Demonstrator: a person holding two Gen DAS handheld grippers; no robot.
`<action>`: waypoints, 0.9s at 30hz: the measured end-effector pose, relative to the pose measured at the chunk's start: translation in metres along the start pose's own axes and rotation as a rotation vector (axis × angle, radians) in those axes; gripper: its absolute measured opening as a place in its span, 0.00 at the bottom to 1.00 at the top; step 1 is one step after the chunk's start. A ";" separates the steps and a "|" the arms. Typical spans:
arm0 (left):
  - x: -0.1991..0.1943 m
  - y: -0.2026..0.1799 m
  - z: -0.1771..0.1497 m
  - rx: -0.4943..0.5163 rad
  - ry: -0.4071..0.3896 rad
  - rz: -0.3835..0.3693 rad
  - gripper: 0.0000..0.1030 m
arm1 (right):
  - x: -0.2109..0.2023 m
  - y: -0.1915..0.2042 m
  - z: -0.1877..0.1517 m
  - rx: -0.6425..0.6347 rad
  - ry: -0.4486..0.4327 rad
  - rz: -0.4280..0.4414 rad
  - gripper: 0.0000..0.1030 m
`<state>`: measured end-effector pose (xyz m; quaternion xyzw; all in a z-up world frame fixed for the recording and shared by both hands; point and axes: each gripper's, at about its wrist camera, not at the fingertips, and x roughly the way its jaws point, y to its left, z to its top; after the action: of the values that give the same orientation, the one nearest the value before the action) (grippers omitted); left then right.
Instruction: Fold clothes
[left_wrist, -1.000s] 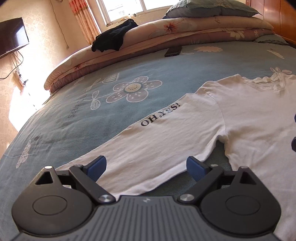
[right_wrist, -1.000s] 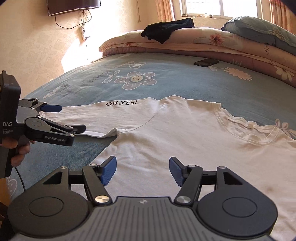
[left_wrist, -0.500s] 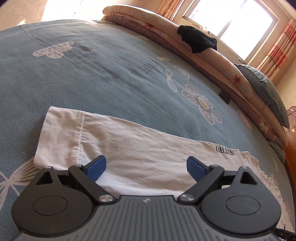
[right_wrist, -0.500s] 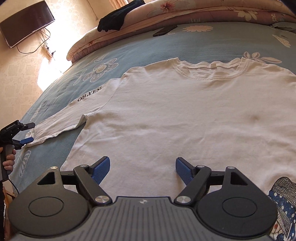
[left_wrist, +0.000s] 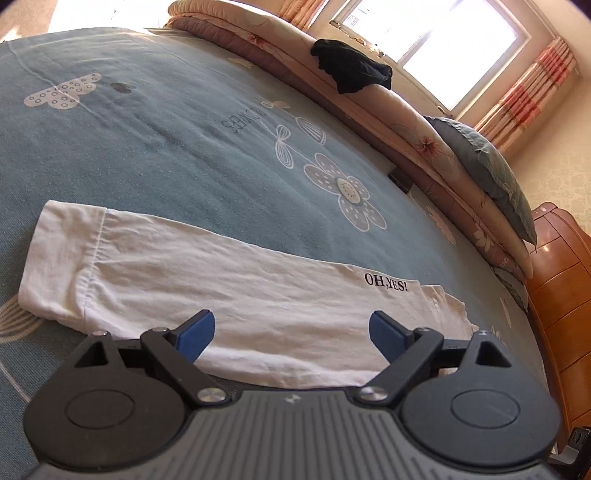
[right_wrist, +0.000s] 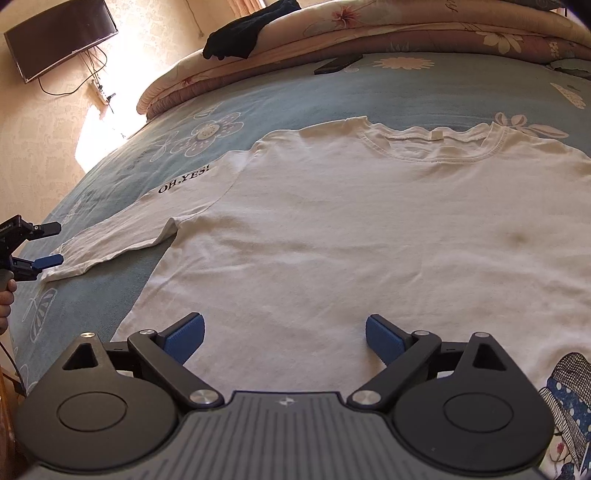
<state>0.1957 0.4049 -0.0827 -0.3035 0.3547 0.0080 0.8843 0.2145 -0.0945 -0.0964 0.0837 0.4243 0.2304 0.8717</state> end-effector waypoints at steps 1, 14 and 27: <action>0.004 0.004 -0.002 -0.018 0.021 0.032 0.88 | 0.000 0.000 0.000 0.001 0.000 0.001 0.95; 0.005 -0.016 0.008 -0.040 0.038 0.039 0.88 | 0.003 0.008 -0.004 -0.047 0.006 -0.022 1.00; 0.053 -0.019 0.022 -0.087 0.069 -0.020 0.88 | 0.007 0.017 -0.009 -0.130 0.010 -0.058 1.00</action>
<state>0.2534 0.3906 -0.0938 -0.3454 0.3814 0.0042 0.8574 0.2054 -0.0770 -0.1012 0.0134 0.4151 0.2323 0.8795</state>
